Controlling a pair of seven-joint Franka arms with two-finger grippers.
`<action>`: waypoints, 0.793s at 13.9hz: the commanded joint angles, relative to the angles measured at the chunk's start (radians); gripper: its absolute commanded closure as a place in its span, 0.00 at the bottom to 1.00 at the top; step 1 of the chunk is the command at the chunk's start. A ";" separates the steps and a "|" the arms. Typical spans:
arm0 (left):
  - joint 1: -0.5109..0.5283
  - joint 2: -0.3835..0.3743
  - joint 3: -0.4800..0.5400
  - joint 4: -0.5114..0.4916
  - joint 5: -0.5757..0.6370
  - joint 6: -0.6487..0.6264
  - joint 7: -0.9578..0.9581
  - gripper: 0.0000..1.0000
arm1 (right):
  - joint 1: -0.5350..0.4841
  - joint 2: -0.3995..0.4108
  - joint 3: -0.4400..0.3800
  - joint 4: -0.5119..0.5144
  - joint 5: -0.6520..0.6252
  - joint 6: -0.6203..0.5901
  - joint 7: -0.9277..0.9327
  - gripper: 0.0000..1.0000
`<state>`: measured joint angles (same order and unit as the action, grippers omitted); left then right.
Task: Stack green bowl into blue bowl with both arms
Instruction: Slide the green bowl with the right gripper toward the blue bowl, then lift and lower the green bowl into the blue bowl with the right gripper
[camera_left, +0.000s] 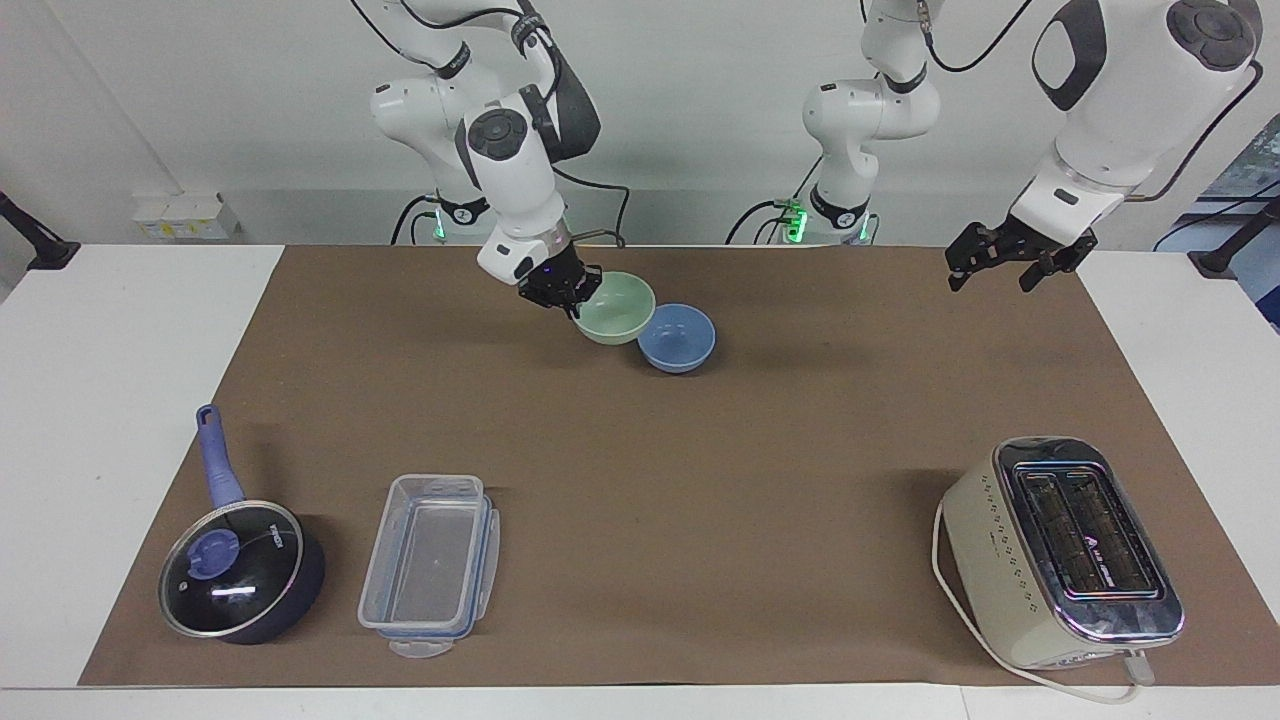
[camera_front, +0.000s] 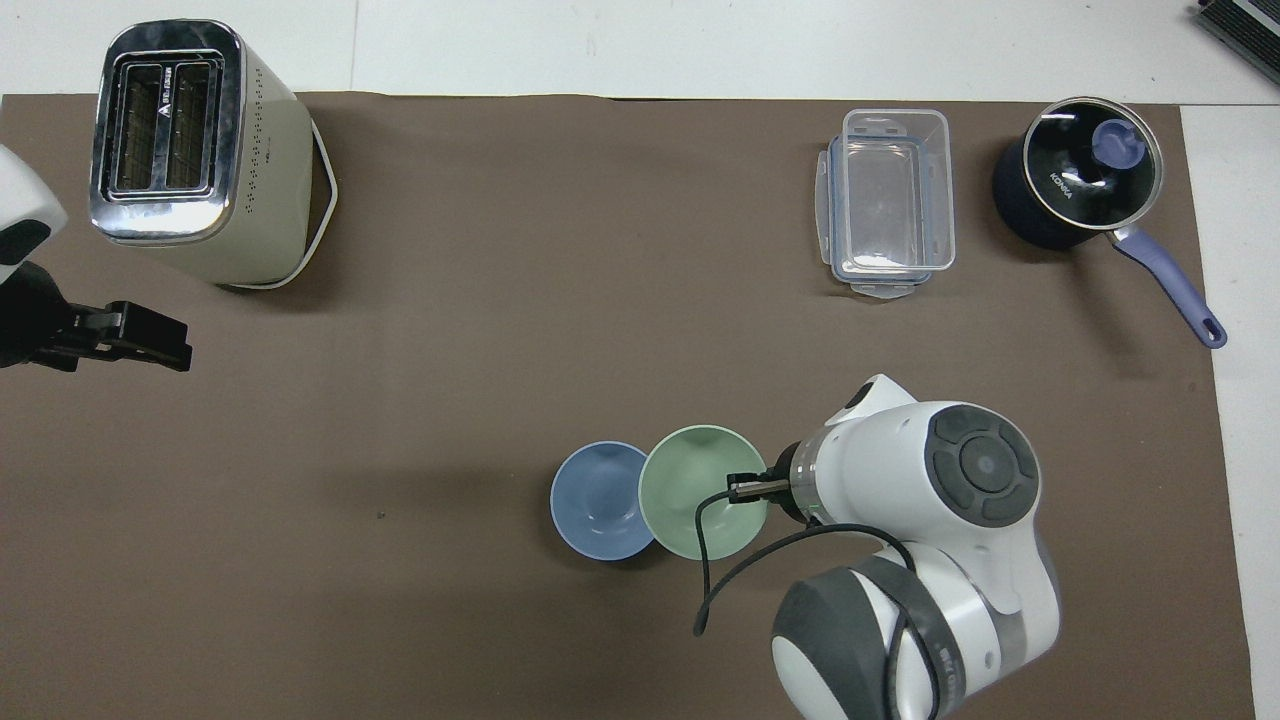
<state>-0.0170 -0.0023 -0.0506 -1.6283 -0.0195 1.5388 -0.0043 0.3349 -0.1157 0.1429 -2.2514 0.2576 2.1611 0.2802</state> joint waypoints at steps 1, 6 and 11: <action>0.011 0.010 -0.009 0.025 0.016 -0.023 -0.005 0.00 | 0.067 0.057 0.000 0.041 0.031 0.041 0.080 1.00; 0.011 0.010 -0.009 0.025 0.016 -0.023 -0.005 0.00 | 0.110 0.131 0.000 0.049 0.031 0.167 0.119 1.00; 0.011 0.010 -0.009 0.025 0.016 -0.023 -0.005 0.00 | 0.139 0.177 0.000 0.070 0.031 0.183 0.160 1.00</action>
<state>-0.0170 -0.0023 -0.0506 -1.6283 -0.0195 1.5388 -0.0043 0.4562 0.0329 0.1417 -2.2049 0.2675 2.3331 0.4045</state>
